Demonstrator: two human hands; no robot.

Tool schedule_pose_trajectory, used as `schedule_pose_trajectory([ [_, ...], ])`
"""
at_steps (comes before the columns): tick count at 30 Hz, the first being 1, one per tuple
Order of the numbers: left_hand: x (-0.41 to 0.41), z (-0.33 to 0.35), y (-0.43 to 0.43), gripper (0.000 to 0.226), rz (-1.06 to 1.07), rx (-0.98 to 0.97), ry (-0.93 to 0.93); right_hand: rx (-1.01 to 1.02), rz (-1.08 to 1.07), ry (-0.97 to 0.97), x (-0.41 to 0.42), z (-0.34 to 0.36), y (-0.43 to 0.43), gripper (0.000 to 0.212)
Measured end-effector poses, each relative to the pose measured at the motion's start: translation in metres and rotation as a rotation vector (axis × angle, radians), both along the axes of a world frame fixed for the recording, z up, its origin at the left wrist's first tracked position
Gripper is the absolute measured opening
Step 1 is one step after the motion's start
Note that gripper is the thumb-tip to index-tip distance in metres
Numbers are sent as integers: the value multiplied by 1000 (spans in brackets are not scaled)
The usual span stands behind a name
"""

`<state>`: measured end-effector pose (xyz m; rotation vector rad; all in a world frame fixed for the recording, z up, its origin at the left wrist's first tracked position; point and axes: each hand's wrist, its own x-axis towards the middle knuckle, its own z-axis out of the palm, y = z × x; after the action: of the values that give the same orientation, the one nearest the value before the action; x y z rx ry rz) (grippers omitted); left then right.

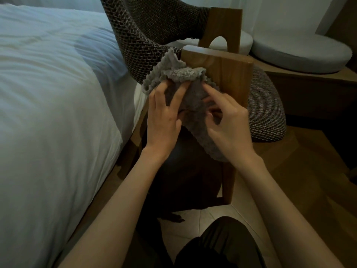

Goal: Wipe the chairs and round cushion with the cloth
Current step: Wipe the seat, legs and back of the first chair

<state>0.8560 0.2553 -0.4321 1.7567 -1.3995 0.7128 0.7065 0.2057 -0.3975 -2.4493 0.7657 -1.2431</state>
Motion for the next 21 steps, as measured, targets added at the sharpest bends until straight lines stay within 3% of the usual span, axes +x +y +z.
schedule_pose_trajectory([
  [10, 5, -21, 12, 73, -86, 25, 332, 288, 136, -156, 35, -35, -8, 65],
  [16, 19, -37, 15, 76, -114, 218, 596, 483, 196, -199, 54, -65, -4, 59],
  [21, 31, -44, 14, 80, -113, 299, 565, 578, 145, -381, 66, -82, 5, 45],
])
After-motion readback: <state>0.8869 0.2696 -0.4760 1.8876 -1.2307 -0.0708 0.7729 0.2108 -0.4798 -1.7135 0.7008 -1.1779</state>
